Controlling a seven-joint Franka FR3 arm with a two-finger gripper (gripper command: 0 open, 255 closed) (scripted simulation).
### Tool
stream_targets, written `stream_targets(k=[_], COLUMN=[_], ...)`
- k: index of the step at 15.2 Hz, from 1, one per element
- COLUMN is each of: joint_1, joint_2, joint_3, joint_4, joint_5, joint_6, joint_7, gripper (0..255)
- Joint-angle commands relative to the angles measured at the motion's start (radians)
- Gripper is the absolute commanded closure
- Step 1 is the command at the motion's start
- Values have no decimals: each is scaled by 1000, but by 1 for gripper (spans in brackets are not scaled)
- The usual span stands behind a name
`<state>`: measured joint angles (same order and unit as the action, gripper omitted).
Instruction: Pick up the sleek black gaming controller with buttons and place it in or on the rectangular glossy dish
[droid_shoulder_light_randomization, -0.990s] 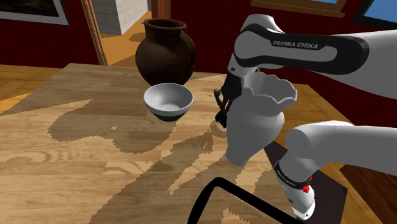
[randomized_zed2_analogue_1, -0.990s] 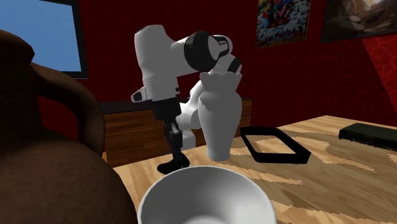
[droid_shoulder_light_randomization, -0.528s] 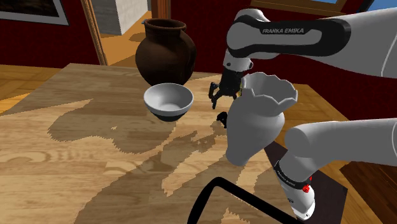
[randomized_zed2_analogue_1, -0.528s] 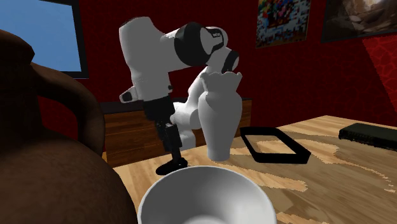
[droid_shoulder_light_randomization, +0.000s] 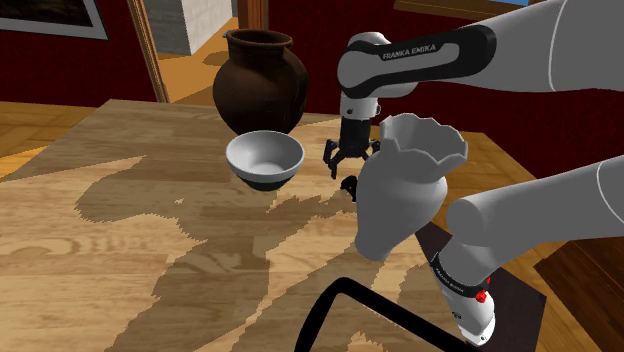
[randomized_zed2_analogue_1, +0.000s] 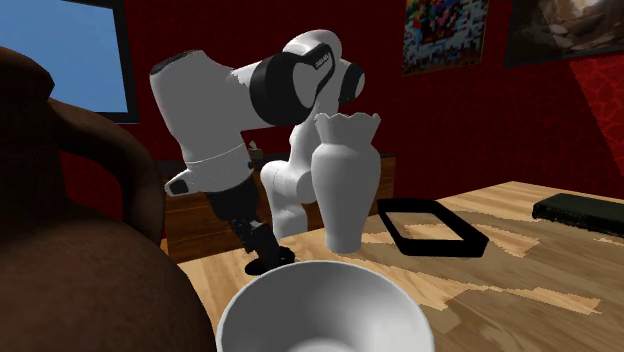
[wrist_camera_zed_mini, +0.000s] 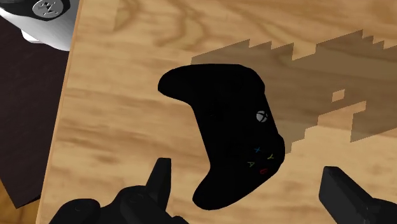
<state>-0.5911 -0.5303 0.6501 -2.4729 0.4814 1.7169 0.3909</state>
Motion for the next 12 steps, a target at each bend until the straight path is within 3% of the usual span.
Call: stream_targets(k=[1, 9, 10, 12], joint_1=[8, 8, 8, 8], joint_2=[-1, -1, -1, -1], joint_3=[14, 14, 14, 14], joint_4=[-34, -34, -34, -34], joint_5=[15, 15, 15, 15], joint_6=[34, 34, 34, 34], joint_7=[-2, -2, -2, -2], gripper=[0, 0, 255, 255])
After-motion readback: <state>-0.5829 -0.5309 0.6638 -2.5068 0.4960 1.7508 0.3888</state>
